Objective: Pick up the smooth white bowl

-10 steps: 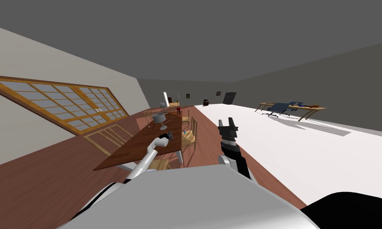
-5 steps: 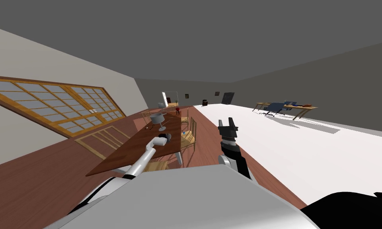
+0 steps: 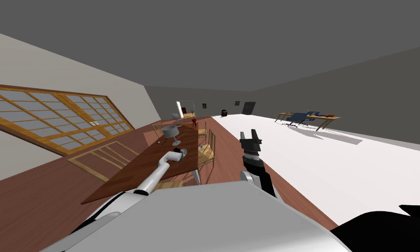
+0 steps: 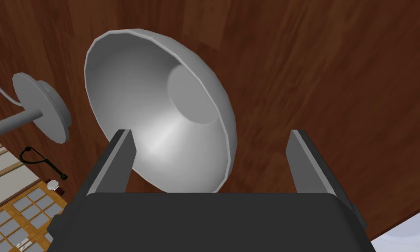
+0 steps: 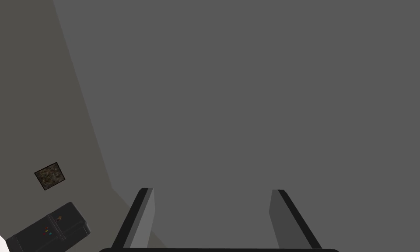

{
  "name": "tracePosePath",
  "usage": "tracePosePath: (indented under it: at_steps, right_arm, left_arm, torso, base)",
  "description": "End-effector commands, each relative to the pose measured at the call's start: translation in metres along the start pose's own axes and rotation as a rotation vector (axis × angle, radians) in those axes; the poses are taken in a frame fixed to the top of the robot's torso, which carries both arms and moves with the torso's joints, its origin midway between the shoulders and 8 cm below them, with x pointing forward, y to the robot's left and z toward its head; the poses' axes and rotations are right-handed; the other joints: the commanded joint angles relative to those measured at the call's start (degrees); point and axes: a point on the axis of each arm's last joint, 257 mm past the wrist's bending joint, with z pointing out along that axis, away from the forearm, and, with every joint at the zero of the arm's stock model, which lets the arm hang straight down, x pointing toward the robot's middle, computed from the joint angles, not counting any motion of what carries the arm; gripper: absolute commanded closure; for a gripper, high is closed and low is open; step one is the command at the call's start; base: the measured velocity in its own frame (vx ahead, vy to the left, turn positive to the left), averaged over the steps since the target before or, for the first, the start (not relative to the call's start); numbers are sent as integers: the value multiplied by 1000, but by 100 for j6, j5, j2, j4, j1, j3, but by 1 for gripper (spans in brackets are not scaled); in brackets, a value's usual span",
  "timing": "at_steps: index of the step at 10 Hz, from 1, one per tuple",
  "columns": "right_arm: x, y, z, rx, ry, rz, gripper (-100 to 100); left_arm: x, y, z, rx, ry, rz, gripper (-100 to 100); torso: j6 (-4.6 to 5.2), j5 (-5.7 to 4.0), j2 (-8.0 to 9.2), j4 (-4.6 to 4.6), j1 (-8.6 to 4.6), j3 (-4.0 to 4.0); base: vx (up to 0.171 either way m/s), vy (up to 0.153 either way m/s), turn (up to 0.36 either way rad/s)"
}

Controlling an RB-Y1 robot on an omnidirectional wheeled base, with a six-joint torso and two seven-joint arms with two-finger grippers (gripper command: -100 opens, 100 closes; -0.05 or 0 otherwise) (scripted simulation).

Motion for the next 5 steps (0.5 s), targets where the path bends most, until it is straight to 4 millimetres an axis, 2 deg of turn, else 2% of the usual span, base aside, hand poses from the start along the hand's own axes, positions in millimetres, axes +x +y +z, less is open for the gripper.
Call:
tracePosePath:
  at_steps: [1,3,4,5]
  right_arm:
    - [0,0,0,0,0,0,0]
    - [0,0,0,0,0,0,0]
    - [0,0,0,0,0,0,0]
    - [0,0,0,0,0,0,0]
  left_arm:
    - [-8,3,3,-18,-15,-2,-100]
    - [-19,17,7,-53,-40,-5,-100]
    - [-15,13,5,-42,-33,-4,-100]
    - [-15,14,5,-45,-35,-4,0]
  torso:
    - [0,0,0,0,0,0]
    - [1,0,11,2,-4,6]
    - [1,-1,13,3,-4,7]
    - [1,-1,15,3,-5,9]
  base:
    - [25,8,-2]
    - [11,2,-13]
    - [0,0,0]
    - [0,0,0]
